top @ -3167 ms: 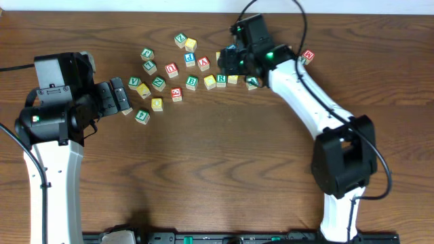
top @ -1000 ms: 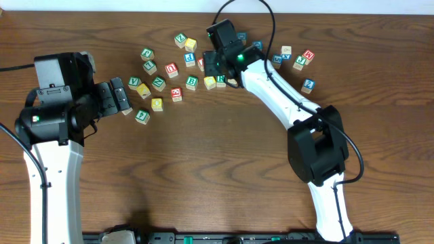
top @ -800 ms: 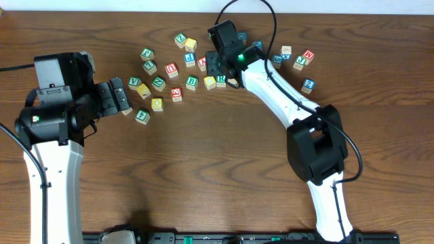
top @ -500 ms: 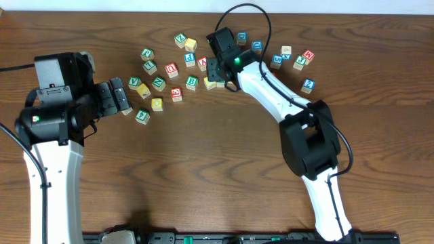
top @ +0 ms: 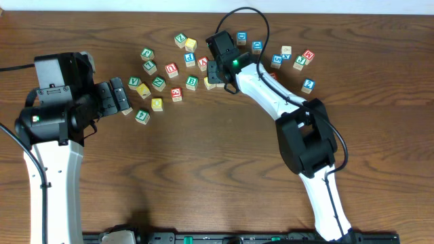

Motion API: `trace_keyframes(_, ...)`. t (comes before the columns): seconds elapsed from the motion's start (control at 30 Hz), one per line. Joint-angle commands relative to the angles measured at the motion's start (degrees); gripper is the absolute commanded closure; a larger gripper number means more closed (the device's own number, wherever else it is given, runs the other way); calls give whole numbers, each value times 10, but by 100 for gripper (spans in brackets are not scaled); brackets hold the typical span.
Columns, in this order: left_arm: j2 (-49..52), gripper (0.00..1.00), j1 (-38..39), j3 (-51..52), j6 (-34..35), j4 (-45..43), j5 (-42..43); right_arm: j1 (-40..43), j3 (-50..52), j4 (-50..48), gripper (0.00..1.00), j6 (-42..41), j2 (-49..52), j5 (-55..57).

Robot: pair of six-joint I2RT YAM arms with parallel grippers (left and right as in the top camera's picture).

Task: Spell out ROBOT
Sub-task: 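Lower the right gripper and grasp the green R block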

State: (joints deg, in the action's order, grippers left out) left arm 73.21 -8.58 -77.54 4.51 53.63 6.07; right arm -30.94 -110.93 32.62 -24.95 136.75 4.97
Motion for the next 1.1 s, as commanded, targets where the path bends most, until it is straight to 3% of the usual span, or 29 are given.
trace_keyframes(0.0, 2, 2, -3, -14, 5, 1, -4, -2, -6, 2, 56, -12, 21, 11)
trace_keyframes(0.37, 2, 2, -3, -14, 5, 1, -4, -2, -6, 15, 60, -12, 21, 18)
trace_keyframes(1.07, 2, 2, -3, -14, 5, 1, -3, -2, -8, 73, 80, -11, -77, 19)
